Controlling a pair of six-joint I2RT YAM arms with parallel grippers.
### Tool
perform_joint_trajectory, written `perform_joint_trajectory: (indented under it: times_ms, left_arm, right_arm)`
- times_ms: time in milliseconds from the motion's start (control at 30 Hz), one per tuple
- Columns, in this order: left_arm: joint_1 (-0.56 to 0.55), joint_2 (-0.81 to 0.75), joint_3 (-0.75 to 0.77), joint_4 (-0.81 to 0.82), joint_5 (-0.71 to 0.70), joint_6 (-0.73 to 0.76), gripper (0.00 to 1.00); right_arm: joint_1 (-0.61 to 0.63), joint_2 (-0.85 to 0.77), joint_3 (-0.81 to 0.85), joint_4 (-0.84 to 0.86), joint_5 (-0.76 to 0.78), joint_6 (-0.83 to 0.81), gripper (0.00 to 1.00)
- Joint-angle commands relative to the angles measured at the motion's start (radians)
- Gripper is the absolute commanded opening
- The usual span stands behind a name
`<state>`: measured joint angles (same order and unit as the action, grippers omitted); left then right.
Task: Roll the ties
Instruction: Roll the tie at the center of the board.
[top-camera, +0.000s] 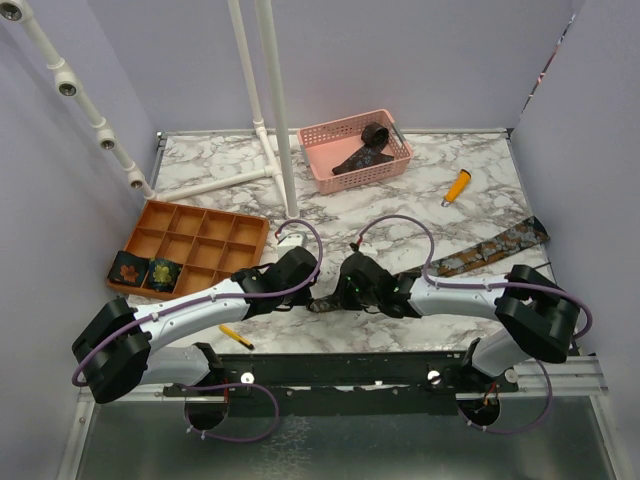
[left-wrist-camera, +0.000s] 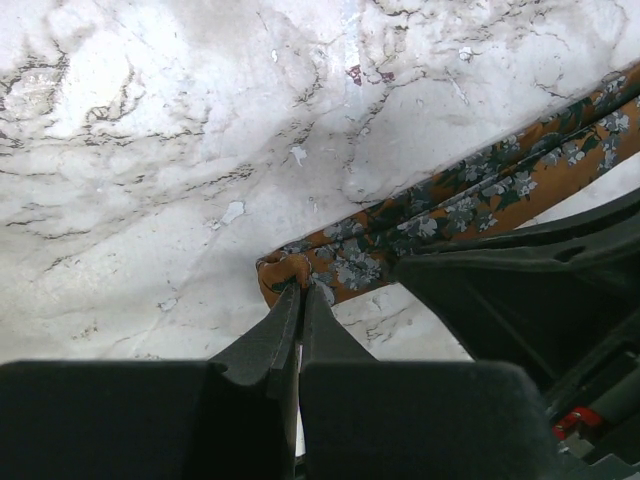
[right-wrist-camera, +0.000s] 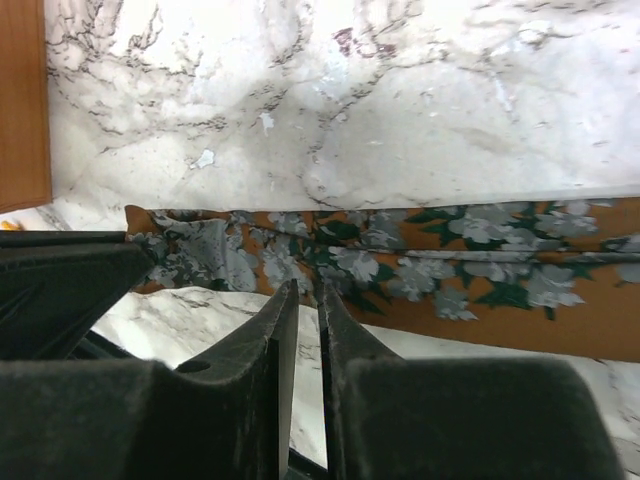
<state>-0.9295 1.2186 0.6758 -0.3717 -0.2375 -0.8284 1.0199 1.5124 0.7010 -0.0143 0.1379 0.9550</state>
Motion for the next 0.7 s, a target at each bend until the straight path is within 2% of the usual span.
perform_joint_trajectory:
  times_ms: [0,200,400,533,667]
  left_arm:
    - [-0.001,0.013,0.026,-0.022,-0.037,0.011,0.00]
    - [-0.001,0.002,0.024,-0.029,-0.047,0.012,0.00]
    - [-0.001,-0.002,0.027,-0.041,-0.053,0.019,0.00]
    - [0.000,-0.016,0.016,-0.042,-0.057,0.017,0.00]
    - [0.000,-0.018,0.008,-0.042,-0.056,0.015,0.00]
  right_arm:
    - [-0.044,-0.049,-0.009,-0.101,0.092,-0.059,0.19]
    - [-0.199,-0.098,-0.020,-0.125,0.092,-0.175,0.18]
    - [-0.394,-0.046,-0.013,-0.160,0.055,-0.257,0.14]
    - [-0.428,0.018,-0.044,-0.168,0.057,-0.244,0.09]
    - [-0.430,0.044,-0.109,-0.176,0.062,-0.134,0.06]
